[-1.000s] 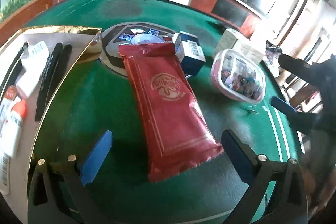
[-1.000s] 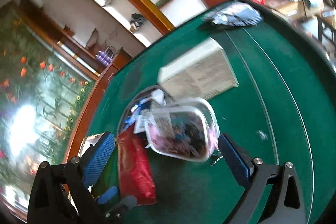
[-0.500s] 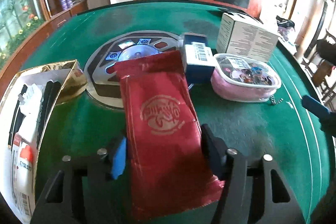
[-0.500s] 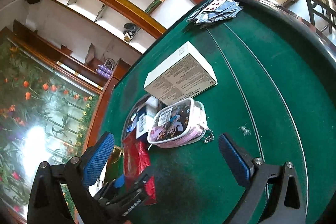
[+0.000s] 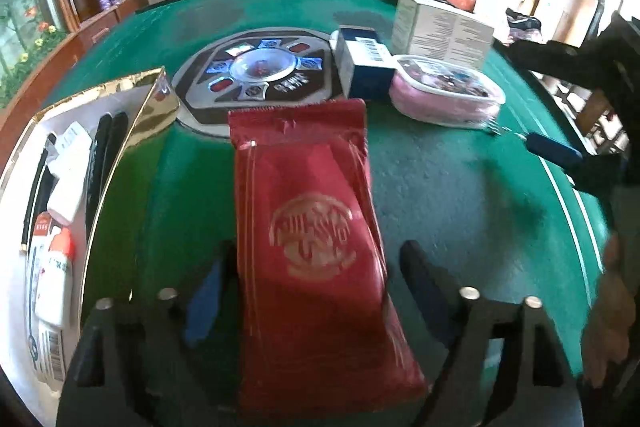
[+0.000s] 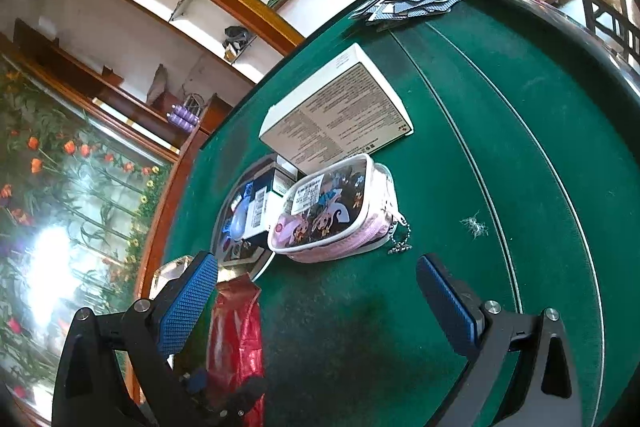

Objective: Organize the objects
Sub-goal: 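Carry the red pouch toward the tray with the left tool while the right tool grasps the white-and-blue medicine box, then lower the red pouch into the white tray and open the left tool, then carry the medicine box into the white tray and open the right tool, then move both open tools away from the tray toward the pink pouch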

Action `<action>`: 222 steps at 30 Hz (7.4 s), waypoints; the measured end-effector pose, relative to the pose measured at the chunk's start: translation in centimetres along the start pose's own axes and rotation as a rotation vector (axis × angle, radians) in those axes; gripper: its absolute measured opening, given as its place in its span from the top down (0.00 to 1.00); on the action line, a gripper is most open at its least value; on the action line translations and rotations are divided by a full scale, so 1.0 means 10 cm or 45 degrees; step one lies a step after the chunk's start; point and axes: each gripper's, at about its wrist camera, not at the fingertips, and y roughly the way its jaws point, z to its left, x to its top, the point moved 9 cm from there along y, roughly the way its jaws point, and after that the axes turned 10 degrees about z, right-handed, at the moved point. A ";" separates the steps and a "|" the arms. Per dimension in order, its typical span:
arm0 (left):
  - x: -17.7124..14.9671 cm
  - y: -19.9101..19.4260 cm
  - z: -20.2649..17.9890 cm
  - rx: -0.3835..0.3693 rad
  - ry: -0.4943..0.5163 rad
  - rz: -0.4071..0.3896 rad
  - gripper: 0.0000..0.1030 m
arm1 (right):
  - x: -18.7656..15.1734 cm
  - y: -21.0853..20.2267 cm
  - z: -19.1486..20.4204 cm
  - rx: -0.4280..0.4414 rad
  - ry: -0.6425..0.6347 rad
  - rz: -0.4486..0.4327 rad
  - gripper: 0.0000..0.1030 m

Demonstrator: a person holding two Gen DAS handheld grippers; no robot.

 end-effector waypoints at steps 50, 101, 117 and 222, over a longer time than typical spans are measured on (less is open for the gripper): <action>-0.40 -1.24 1.30 -0.347 -0.261 -0.348 0.52 | 0.28 0.08 0.55 -0.226 -0.222 0.009 0.02; -0.92 -1.59 2.29 -0.151 -0.555 -0.455 0.27 | -0.71 0.47 1.39 -0.177 -0.487 0.278 0.64; -1.05 -1.48 2.44 -0.156 -0.647 -0.397 0.21 | -1.30 0.60 1.90 0.016 -0.581 0.408 0.63; 0.58 -0.41 -0.17 -0.176 0.077 -0.197 0.14 | 0.89 -0.38 -0.30 -0.211 -0.052 -0.205 0.09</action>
